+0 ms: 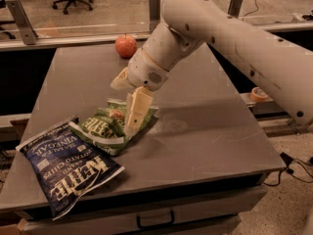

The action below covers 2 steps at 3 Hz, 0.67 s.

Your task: Move green jalapeno chip bag near blue chip bag

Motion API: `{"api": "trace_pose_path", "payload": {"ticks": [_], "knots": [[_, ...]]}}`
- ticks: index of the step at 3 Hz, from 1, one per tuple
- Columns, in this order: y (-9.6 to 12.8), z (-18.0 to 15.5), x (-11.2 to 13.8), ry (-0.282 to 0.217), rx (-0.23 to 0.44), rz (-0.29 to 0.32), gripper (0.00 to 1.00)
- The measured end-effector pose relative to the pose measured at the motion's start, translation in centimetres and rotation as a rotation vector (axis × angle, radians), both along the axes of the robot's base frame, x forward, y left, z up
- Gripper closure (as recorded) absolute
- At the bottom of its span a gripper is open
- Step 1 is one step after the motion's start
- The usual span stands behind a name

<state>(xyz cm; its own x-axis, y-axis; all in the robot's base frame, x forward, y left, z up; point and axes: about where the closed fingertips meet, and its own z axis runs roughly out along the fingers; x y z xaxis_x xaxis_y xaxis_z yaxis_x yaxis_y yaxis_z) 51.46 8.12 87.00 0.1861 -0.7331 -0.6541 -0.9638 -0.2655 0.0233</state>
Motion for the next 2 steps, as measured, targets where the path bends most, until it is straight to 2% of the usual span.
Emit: {"api": "trace_pose_path", "payload": {"ticks": [1,2], "knots": [[-2.0,1.7,1.4,-0.039,0.027,-0.072,0.00],[-8.3,5.2,4.8,-0.101,0.109,-0.213,0.00]]}}
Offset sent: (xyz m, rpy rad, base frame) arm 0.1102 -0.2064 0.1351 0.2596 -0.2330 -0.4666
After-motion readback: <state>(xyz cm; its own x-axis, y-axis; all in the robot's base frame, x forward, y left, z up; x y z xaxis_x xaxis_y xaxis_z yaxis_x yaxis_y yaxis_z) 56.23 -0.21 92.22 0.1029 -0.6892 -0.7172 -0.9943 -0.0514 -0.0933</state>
